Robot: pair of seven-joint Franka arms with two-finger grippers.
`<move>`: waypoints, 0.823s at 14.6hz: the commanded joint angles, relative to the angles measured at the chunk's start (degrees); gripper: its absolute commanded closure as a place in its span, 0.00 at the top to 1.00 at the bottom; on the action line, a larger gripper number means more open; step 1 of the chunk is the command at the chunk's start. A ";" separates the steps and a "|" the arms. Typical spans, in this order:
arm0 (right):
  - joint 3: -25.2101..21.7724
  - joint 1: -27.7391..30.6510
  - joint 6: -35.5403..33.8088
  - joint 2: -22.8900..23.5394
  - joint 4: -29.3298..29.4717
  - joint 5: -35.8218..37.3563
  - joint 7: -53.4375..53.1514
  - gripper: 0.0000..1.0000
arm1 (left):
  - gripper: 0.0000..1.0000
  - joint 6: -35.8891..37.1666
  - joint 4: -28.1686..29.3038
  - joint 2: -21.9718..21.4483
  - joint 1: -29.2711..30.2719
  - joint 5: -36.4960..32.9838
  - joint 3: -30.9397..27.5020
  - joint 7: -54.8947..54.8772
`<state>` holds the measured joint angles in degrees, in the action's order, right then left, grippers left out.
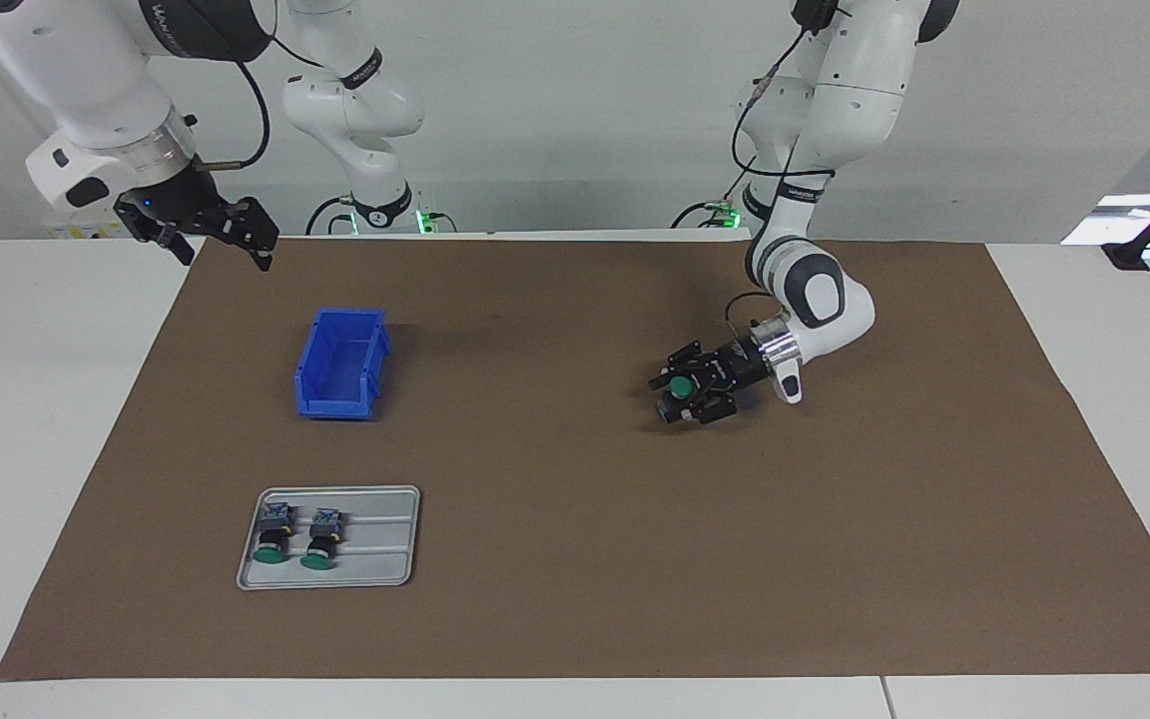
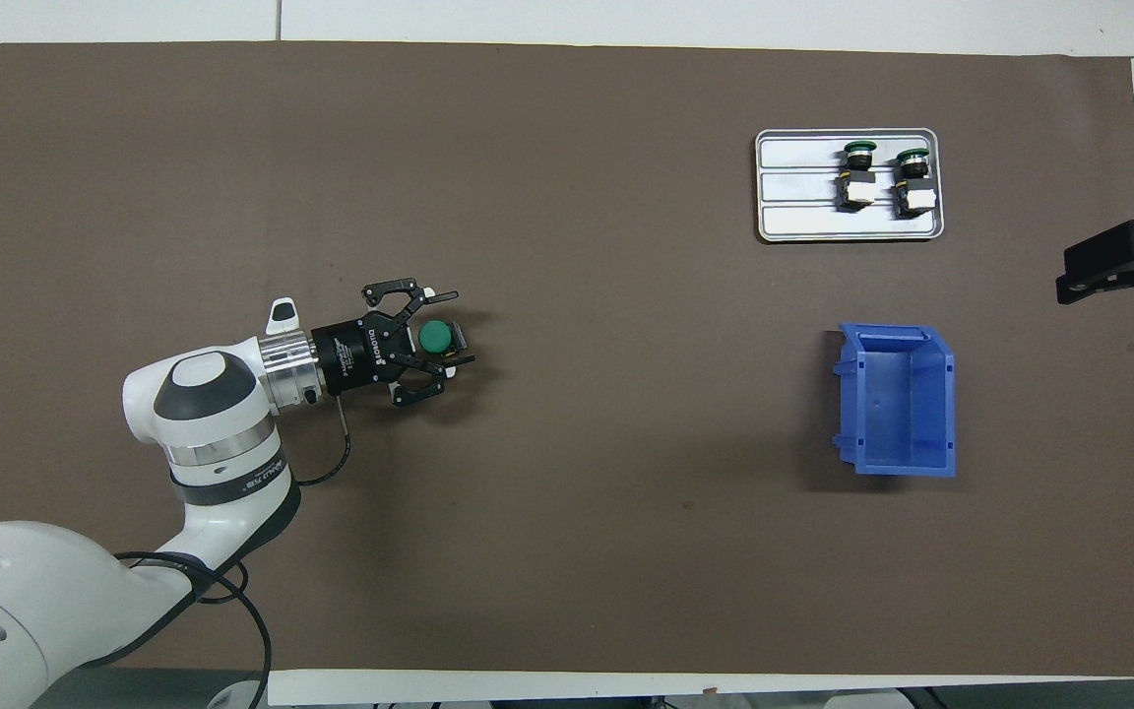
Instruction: Place and press button with both arms
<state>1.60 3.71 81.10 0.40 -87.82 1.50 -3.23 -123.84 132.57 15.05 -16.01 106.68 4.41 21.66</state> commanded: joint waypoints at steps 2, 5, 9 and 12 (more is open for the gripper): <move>-0.02 0.07 0.20 -1.37 -1.57 0.08 0.95 0.98 | 1.00 0.09 1.02 -0.72 0.45 1.16 -0.01 -0.65; -0.02 0.07 0.20 -1.37 -1.57 0.08 0.95 0.98 | 1.00 0.00 0.93 -1.07 0.45 1.16 -0.01 -0.30; -0.02 0.07 0.20 -1.37 -1.57 0.08 0.95 0.98 | 1.00 -0.44 0.58 -3.26 1.15 0.81 -0.10 5.12; -0.02 0.07 0.20 -1.37 -1.57 0.08 0.95 0.98 | 1.00 -4.73 0.32 -6.60 -0.07 0.20 -0.02 8.30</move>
<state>1.60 3.71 81.10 0.40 -87.82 1.50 -3.23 -125.13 132.08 12.13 -15.28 106.92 4.24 26.85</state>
